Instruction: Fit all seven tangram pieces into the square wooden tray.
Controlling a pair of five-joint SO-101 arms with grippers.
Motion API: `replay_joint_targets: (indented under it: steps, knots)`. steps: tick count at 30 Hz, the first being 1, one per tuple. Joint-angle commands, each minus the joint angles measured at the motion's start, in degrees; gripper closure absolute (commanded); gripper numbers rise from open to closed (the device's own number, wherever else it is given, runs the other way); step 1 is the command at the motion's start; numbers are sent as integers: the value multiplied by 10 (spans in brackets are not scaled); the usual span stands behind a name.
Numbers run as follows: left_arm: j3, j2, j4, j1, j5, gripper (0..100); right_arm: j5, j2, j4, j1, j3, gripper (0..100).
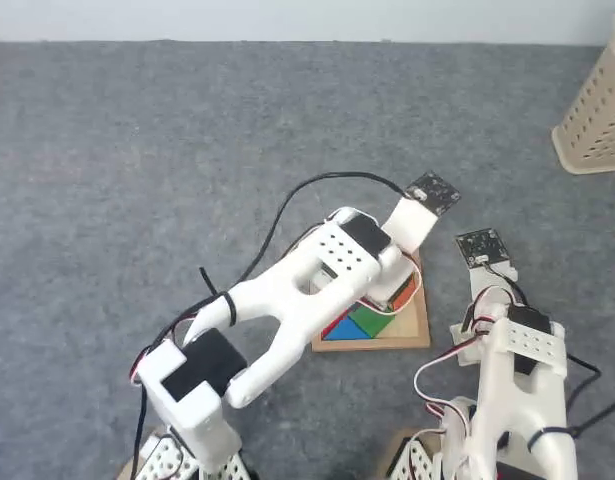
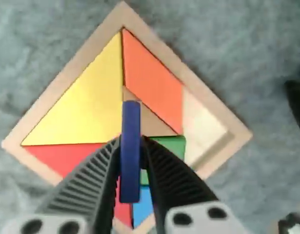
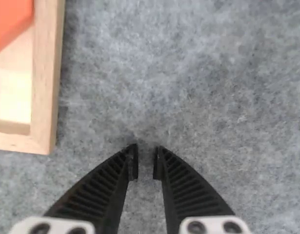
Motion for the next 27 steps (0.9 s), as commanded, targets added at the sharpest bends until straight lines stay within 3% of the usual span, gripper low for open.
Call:
replay_joint_targets:
  steps: [1, 14, 20, 27]
  knots:
    - [-19, -4, -10, 11, 5, 987, -4, -7, -10, 10, 1, 908]
    - [-2, 10, -28, 38, 5, 983, -4, -7, -10, 10, 1, 908]
    - [-2, 26, -27, 38, 5, 886, -4, -7, -10, 10, 1, 908]
    - [-17, 25, -18, 38, 5, 885, -4, -7, -10, 10, 1, 908]
